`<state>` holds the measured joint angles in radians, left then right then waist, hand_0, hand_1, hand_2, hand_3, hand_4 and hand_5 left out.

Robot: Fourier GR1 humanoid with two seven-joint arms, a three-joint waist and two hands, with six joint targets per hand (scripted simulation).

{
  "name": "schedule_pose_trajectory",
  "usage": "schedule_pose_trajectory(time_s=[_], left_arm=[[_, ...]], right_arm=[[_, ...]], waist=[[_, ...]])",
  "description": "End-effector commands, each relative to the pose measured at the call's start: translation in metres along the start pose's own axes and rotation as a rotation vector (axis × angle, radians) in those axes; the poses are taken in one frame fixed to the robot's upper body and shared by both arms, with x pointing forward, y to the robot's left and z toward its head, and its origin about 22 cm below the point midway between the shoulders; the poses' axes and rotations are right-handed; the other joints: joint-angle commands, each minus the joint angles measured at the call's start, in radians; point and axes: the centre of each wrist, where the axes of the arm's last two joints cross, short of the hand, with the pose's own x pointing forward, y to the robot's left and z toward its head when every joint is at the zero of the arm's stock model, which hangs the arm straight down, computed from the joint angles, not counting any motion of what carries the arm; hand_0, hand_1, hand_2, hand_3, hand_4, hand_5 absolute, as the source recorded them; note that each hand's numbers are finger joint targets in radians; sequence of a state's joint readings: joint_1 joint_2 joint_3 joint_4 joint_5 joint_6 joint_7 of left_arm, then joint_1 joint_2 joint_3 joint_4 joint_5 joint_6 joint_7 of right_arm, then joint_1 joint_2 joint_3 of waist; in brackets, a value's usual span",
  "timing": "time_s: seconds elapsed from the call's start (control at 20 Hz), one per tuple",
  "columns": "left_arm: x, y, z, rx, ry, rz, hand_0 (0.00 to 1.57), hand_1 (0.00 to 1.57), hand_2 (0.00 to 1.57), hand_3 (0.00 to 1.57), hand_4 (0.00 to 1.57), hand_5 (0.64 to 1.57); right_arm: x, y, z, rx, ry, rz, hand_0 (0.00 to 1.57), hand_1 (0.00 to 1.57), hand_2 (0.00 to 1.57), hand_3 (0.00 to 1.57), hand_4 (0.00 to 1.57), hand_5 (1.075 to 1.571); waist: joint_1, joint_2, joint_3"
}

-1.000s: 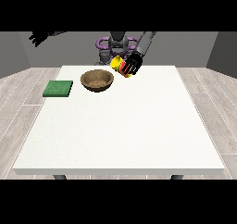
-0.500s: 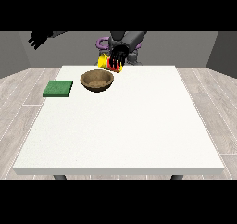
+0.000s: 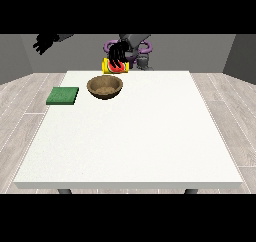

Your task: Pick the cup and pour the ball into the bowl, then pick the bowl and place it on the pad

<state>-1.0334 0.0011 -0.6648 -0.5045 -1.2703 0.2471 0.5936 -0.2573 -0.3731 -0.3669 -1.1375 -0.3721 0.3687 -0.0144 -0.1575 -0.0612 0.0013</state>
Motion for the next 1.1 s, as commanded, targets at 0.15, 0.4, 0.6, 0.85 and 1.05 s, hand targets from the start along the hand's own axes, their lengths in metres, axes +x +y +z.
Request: schedule_pose_trajectory(time_s=[0.15,0.4,0.6,0.85,1.05], left_arm=[[0.027,0.017,0.02,-0.028,-0.086,-0.164,0.19,0.19,1.25,1.57,1.11,1.569],[0.018,0.011,0.022,-0.072,-0.072,-0.05,0.0,0.0,1.1,1.54,1.11,1.571],[-0.047,0.007,0.006,-0.011,0.057,0.31,0.8,0.8,1.57,1.56,1.17,1.561],[-0.102,0.034,-0.009,0.059,0.233,0.853,0.64,0.64,0.94,0.67,1.28,1.545],[-0.146,0.042,-0.01,0.103,0.307,1.259,0.0,0.0,0.0,0.0,1.15,1.568]], right_arm=[[-0.001,0.014,-0.016,0.029,-0.022,0.005,0.0,0.0,0.0,0.34,0.69,1.552],[-0.027,-0.003,0.023,-0.014,0.056,0.008,0.0,0.0,0.0,0.27,0.69,1.548],[-0.018,-0.006,0.021,-0.083,0.094,0.011,0.0,0.0,0.0,0.05,0.71,1.548],[-0.033,0.003,0.027,-0.129,0.107,0.004,0.0,0.0,0.0,0.13,0.78,1.559],[-0.035,0.01,0.023,-0.149,0.098,0.01,0.0,0.0,0.0,0.0,0.78,1.556]], waist=[[-0.018,0.011,-0.0008],[0.027,-0.061,-0.0013],[0.085,-0.098,-0.0049],[0.157,-0.102,-0.0127],[0.215,-0.071,-0.0173]])
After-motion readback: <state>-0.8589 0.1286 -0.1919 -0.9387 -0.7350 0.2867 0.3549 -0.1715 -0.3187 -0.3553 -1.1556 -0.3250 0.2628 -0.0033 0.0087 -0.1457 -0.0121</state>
